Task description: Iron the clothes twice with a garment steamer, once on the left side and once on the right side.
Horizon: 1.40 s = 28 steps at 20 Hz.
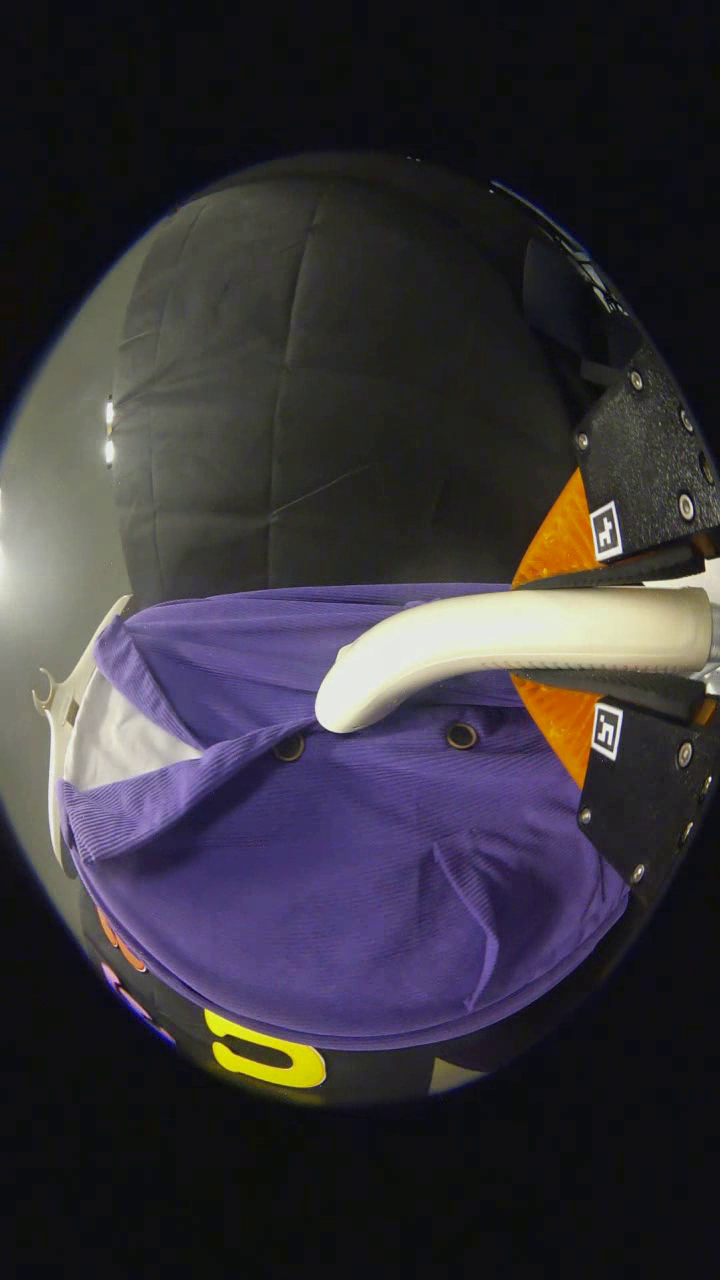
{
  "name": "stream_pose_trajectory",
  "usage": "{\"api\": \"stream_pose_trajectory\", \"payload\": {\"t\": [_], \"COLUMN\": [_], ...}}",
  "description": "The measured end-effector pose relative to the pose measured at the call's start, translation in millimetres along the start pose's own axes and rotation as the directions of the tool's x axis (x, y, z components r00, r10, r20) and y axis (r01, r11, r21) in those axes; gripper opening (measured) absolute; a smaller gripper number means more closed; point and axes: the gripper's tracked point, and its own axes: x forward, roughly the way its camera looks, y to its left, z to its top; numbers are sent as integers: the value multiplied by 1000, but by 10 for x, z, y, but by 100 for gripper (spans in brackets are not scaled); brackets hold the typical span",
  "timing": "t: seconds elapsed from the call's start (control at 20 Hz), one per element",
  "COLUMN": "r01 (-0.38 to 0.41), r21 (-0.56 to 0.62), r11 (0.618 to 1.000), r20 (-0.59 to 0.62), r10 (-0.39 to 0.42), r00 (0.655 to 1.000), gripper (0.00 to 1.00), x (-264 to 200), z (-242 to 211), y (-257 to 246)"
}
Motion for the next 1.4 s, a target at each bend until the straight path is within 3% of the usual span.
{"api": "stream_pose_trajectory", "payload": {"t": [0.5, 1.4], "r01": [-1, -54], "r21": [-25, -69], "r11": [1000, 996], "r20": [7, -225], "r10": [2, 37], "r00": [1000, 974], "gripper": [37, 37], "x": [-55, -136], "z": [-264, -1522], "y": [23, 106]}}
